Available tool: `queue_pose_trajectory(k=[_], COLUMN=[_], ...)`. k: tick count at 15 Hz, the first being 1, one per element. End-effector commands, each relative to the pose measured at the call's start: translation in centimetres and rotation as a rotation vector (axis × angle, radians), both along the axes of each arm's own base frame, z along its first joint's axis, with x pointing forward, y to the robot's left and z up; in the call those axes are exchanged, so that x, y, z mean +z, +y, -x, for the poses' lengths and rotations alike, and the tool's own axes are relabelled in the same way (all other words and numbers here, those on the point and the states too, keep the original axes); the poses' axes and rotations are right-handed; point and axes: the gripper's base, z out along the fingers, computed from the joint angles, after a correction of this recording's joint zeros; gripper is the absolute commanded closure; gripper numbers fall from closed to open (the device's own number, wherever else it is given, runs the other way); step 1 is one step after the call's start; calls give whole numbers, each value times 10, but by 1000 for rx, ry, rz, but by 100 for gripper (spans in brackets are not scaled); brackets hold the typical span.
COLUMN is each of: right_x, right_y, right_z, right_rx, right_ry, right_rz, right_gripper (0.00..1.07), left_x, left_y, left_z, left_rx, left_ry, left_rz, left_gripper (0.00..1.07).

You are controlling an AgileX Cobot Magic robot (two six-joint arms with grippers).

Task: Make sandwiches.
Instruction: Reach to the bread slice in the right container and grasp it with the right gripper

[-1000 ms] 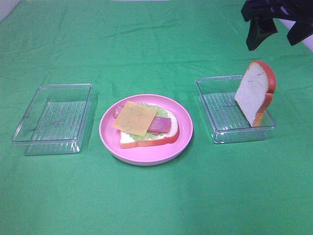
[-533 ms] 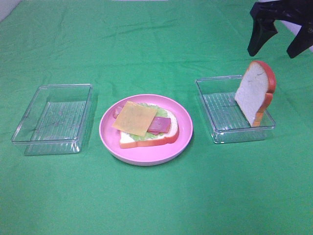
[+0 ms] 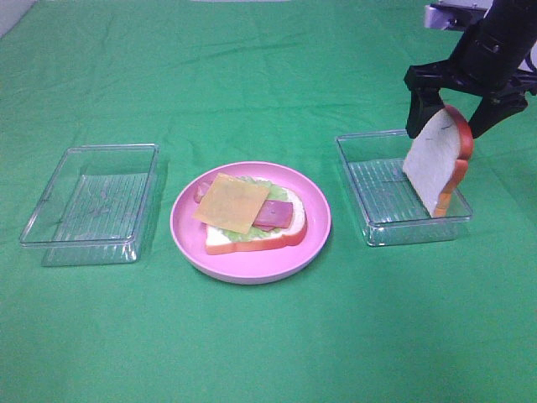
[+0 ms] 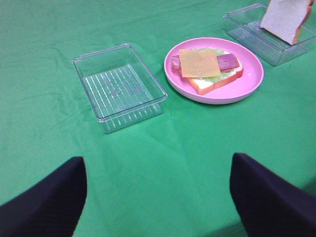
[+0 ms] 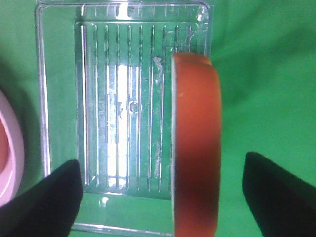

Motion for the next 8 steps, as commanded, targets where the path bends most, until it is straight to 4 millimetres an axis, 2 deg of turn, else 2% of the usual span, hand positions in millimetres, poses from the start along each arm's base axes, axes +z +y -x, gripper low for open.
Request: queue_pose_trajectory(k=[1, 4, 5, 6, 8], right_x=[-11, -14, -14, -14, -14], right_y=[-4, -7, -7, -7, -6], right_z=[-6, -6, -6, -6, -6], right_rx=[-13, -24, -27, -27, -28], right_ry=[-5, 1, 3, 3, 9], right_rz=[20, 49, 54, 54, 50], right_gripper=[36, 56, 77, 92, 107], left_x=[-2, -2, -2, -2, -2], left_y=[1, 1, 1, 1, 1], left_z=[2, 2, 2, 2, 2], left_rx=[1, 1, 1, 1, 1], left_ry=[-9, -9, -9, -9, -9], left_rz=[12, 12, 12, 12, 12], left_gripper=[30, 30, 30, 30, 30])
